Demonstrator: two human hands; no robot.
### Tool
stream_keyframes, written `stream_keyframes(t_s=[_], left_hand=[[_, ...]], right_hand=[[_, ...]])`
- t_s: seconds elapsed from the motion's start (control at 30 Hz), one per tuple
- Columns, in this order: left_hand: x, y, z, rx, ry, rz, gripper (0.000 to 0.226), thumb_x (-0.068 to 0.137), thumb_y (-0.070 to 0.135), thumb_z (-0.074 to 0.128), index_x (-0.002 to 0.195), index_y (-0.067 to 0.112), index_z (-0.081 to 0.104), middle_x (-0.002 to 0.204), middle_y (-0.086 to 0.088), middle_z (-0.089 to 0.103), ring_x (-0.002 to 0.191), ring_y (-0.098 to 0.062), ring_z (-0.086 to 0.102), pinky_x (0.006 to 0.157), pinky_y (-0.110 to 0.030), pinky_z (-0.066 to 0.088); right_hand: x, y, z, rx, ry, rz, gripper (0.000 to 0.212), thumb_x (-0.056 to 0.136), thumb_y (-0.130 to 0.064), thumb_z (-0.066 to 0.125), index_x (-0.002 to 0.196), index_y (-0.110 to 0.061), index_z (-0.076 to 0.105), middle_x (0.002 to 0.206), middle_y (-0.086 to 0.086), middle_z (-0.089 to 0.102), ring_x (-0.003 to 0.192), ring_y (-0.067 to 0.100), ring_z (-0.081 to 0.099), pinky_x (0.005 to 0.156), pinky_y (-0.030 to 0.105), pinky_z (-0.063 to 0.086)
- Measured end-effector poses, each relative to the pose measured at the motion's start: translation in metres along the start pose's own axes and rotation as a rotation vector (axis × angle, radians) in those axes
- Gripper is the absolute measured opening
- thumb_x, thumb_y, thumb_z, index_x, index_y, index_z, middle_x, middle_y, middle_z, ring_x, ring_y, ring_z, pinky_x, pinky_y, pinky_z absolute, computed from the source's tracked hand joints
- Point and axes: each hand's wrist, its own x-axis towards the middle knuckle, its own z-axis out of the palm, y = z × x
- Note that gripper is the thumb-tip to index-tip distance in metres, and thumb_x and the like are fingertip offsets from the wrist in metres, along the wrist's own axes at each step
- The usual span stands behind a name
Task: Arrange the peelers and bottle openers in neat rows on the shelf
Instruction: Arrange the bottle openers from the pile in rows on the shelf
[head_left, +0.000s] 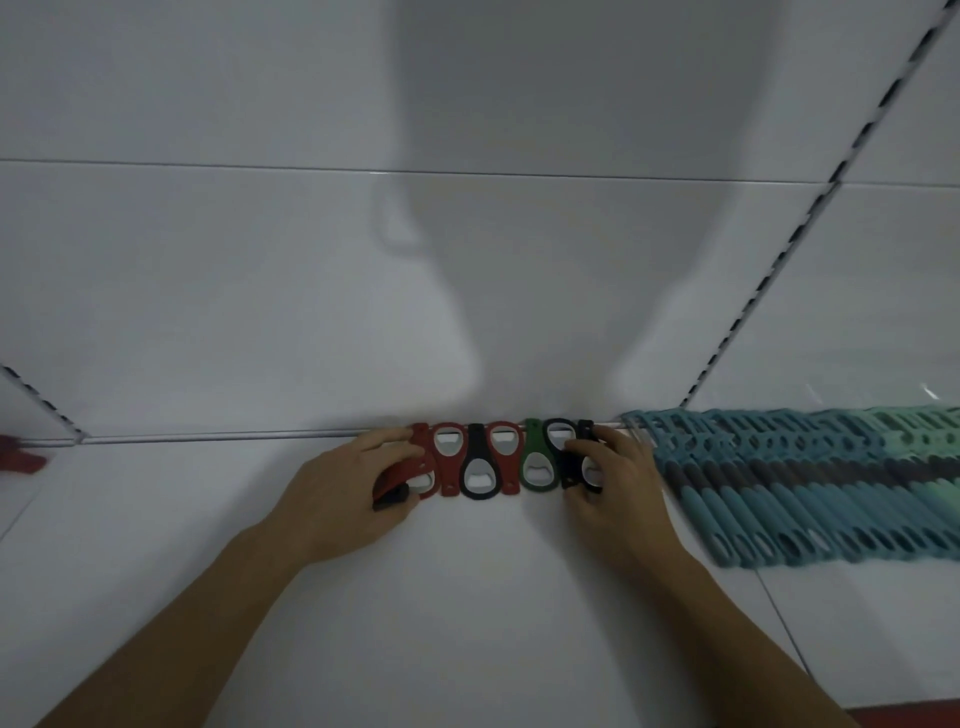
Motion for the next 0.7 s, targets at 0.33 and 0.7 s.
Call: stream_keyframes(t_s=[0.33, 0.7], left_hand=[[0.003, 0.005, -0.003, -0.151, 0.071, -0.042, 0.047, 0.084, 0.025, 0.078, 0.128, 0.031, 0.064, 0.126, 0.02, 0.052, 0.104, 0.001, 0.061, 0.087, -0.013, 0.047], [0.004, 0.064, -0.028, -1.706, 0.004, -0.489, 0.037, 0.093, 0.015, 0.061, 0.129, 0.013, 0.069, 0.123, -0.02, 0.071, 0.114, -0.037, 0.069, 0.086, -0.051, 0.061]], right_hand=[[-0.005, -0.006, -0.009, 0.028, -0.006, -0.025, 0.06, 0.077, -0.011, 0.072, 0.134, -0.022, 0.062, 0.147, 0.003, 0.047, 0.137, 0.026, 0.037, 0.113, 0.037, 0.029], [-0.003, -0.112, -0.003, 0.632, -0.253, -0.214, 0.02, 0.09, -0.024, 0.075, 0.107, -0.024, 0.065, 0.089, -0.008, 0.07, 0.078, 0.013, 0.071, 0.068, 0.03, 0.061]])
